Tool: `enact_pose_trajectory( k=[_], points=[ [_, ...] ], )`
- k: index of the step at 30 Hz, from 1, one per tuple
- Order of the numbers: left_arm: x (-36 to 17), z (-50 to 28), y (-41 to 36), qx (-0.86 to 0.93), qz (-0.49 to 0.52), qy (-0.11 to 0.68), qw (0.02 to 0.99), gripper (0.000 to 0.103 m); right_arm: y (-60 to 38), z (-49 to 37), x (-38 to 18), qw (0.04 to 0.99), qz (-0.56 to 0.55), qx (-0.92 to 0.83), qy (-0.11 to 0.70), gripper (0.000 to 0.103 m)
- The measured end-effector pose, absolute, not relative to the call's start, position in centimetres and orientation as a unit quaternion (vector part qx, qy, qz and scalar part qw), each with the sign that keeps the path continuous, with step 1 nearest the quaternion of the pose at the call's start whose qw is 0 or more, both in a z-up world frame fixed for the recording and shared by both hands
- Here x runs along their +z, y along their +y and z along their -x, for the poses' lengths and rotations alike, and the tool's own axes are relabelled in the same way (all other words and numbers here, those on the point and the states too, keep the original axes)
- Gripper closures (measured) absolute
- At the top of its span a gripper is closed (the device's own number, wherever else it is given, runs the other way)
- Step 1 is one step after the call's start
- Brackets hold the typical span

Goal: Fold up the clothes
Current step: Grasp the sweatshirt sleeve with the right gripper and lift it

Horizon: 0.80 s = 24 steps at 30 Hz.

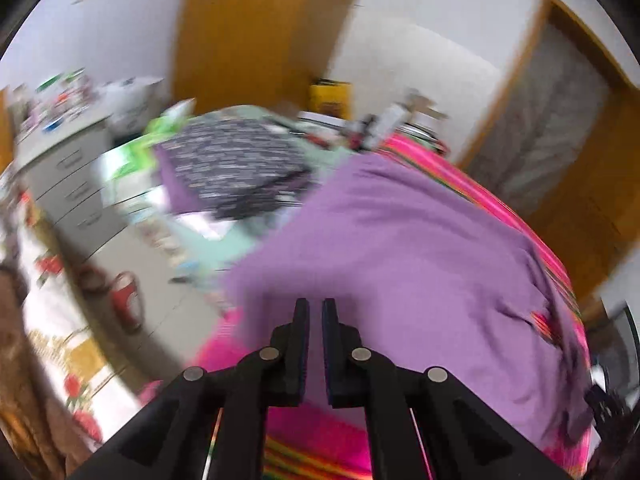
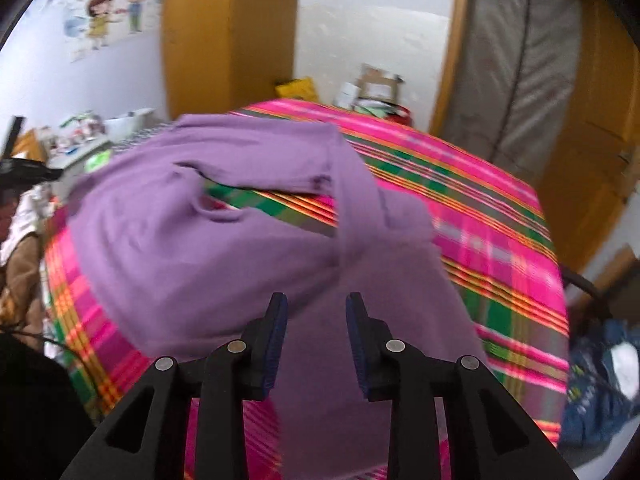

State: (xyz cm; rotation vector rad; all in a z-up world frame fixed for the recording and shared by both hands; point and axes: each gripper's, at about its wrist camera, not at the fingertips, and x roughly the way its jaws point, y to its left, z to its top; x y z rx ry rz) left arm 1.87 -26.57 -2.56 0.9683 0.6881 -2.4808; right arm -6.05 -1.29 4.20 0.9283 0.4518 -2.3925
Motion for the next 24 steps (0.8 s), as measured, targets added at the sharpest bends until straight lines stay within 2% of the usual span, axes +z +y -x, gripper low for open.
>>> enact_pose_trajectory(
  k=[2,5,10,11,12,14,19,24],
  points=[
    [-2.6,-0.1,-24.0,-0.894,-0.355,0.228,0.151,0.098,-1.5,5.6,3.6,0.264,-0.347,-0.88,0.187,0.068],
    [-3.1,2.1,-20.5,-0.899,-0.376,0.202,0.098,0.098,-1.9,4.5,2.7,0.281,-0.35,-0.868,0.212,0.055],
    [-4.3,4.4,-16.1,-0.897,-0.406,0.169,0.037,0.098,-1.9,3.4,0.8,0.27,-0.359,-0.856,0.258,0.054],
    [-4.5,4.7,-15.4,-0.897,-0.41,0.165,0.027,0.098,-1.8,3.5,0.4,0.263,-0.361,-0.854,0.265,0.057],
    [-4.5,4.9,-14.8,-0.896,-0.413,0.161,0.018,0.098,-1.6,3.6,0.4,0.259,-0.36,-0.857,0.263,0.075],
    [-4.6,5.3,-14.0,-0.897,-0.414,0.153,0.007,0.098,-0.7,3.9,0.9,0.25,-0.353,-0.868,0.243,0.1],
    [-4.8,5.7,-13.2,-0.897,-0.418,0.146,-0.005,0.098,5.4,5.1,5.4,0.197,-0.306,-0.925,0.105,0.1],
    [-5.0,6.0,-12.6,-0.895,-0.421,0.146,-0.011,0.098,15.7,7.1,6.8,0.027,-0.322,-0.944,-0.064,0.099]
  ],
)
